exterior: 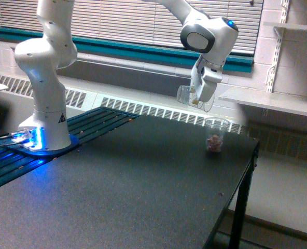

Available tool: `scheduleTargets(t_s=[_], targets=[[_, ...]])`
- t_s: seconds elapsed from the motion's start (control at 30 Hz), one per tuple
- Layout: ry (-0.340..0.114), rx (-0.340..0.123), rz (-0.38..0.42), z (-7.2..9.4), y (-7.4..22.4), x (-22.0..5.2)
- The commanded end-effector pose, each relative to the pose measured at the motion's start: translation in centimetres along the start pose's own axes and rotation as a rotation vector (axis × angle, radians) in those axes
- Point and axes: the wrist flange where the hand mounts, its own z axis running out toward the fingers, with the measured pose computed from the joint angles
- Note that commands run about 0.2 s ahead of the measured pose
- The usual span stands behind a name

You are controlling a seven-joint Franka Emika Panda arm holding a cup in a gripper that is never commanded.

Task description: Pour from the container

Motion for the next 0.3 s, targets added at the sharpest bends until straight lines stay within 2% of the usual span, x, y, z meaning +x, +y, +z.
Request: scheduleTargets(t_s=[0.03, 0.3], targets=[[0.007, -0.001, -0.016, -0.37, -0.66, -0.21], [0.021, 0.004, -0.025, -0.64, -0.91, -0.54]])
